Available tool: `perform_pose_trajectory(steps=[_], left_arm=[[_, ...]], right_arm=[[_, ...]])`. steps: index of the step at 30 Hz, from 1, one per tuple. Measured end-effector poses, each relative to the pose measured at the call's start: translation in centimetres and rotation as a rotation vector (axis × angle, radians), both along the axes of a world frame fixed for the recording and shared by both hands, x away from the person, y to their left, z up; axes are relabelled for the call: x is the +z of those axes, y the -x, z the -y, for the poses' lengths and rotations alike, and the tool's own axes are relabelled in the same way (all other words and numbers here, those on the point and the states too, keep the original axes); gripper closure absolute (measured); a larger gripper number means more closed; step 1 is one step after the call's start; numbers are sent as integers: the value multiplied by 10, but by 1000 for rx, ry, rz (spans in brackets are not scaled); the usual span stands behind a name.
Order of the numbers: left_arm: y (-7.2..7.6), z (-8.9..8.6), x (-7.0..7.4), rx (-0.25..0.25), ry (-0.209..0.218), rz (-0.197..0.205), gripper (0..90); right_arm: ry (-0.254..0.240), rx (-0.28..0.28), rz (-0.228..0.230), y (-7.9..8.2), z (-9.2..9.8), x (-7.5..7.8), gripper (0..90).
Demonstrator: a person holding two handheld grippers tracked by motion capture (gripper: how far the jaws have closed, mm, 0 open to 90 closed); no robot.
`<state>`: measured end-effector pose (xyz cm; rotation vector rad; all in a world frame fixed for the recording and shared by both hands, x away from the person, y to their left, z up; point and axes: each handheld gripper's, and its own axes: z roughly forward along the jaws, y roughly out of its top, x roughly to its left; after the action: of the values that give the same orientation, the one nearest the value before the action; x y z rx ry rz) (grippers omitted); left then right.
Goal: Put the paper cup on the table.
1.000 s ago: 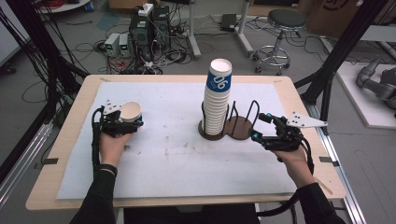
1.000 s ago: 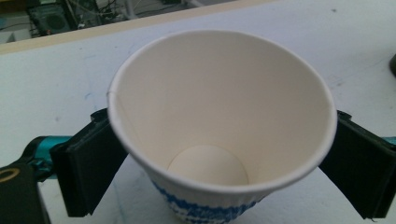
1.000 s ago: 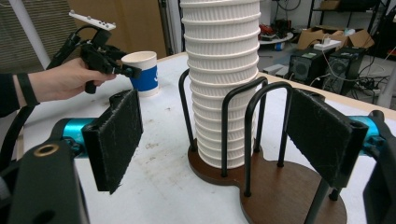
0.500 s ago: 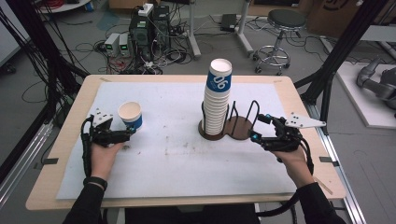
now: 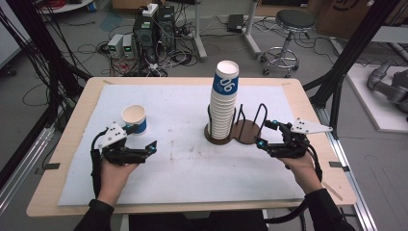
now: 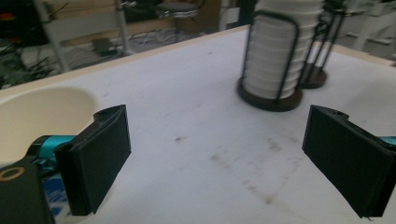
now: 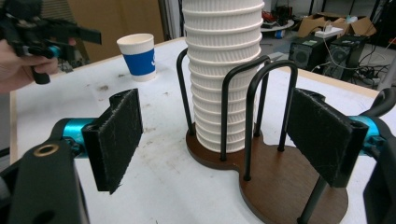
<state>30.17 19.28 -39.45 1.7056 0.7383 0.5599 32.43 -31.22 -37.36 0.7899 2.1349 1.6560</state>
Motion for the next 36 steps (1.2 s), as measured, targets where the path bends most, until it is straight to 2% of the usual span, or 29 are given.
perform_pose_trajectory(steps=[3, 5, 8, 10, 14, 16, 17, 19, 28, 36], left_arm=[[6, 13, 3, -67, 10, 30, 78], [8, 20, 3, -103, 11, 35, 78], [9, 25, 3, -130, 12, 41, 78], [11, 28, 3, -133, -2, 46, 79], [10, 28, 1, -135, 0, 46, 83], [9, 24, 0, -142, 77, 14, 83], [8, 23, 0, -140, 91, 11, 83], [9, 21, 0, -131, 76, 21, 83], [7, 19, -1, -124, 72, 31, 83], [8, 21, -1, -121, 48, 47, 83]], right_arm=[[12, 4, 3, 1, -2, 0, 194], [29, 4, 8, 3, -4, -1, 194], [50, 6, 23, 6, -7, -2, 194], [59, 7, 23, 8, -7, -3, 195], [70, -17, 29, 9, -8, -3, 195], [63, -36, 43, 10, -8, -3, 195], [61, -39, 42, 10, -8, -3, 195], [62, -42, 39, 10, -7, -3, 195], [57, -43, 47, 13, -7, -4, 195], [57, -42, 46, 13, -7, -4, 195]])
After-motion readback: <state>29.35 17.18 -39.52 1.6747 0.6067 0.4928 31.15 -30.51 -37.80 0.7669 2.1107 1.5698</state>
